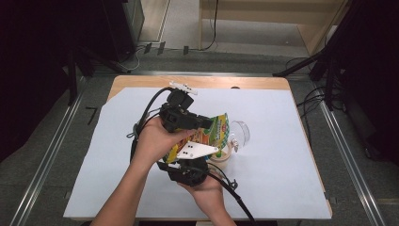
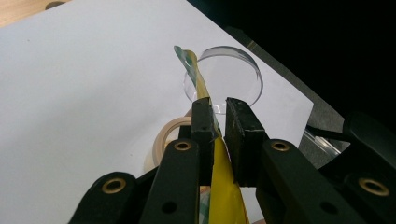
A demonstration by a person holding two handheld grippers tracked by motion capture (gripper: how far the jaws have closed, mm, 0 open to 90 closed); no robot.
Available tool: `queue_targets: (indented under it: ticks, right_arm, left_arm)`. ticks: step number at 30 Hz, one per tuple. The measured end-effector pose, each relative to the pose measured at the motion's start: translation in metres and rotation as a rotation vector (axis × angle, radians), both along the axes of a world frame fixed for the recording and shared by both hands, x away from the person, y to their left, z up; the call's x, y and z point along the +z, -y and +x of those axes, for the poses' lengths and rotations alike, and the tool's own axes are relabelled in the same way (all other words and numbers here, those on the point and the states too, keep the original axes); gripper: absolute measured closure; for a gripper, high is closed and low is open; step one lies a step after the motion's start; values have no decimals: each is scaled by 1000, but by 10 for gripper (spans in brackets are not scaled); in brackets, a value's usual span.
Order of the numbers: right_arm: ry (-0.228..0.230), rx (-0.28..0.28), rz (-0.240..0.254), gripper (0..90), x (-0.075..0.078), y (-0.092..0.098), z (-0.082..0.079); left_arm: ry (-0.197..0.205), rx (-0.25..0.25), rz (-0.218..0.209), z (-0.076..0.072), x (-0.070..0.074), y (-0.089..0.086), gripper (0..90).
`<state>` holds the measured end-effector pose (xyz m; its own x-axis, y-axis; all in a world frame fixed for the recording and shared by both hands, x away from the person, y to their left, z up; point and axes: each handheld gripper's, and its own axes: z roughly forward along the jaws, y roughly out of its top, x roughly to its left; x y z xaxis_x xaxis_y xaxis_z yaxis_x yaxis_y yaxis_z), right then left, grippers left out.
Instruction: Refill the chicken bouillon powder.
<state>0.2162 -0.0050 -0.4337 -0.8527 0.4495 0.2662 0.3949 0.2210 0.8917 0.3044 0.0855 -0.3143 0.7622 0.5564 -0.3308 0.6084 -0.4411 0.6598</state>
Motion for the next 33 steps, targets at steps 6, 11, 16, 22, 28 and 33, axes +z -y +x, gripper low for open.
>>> queue_targets:
  ticks: [6, 11, 16, 22, 28, 33]
  right_arm:
    - [5, -4, 1, 732, -1, 1, 2]
    - [2, -6, 0, 733, -2, 1, 4]
    - [1, -8, 0, 733, -3, 1, 5]
    - [-3, -6, 10, 732, 0, 0, 1]
    - [-9, -8, 36, 734, 0, -3, 1]
    - [-5, -7, 30, 734, 0, -4, 1]
  left_arm:
    - [18, -4, 7, -3, 2, 3, 822]
    - [11, -7, 6, -3, 2, 3, 825]
    - [13, -4, 5, -3, 2, 3, 825]
    - [4, -6, 2, -2, 3, 2, 823]
    - [12, 2, 10, -3, 5, 1, 823]
    - [14, 1, 14, -4, 5, 1, 823]
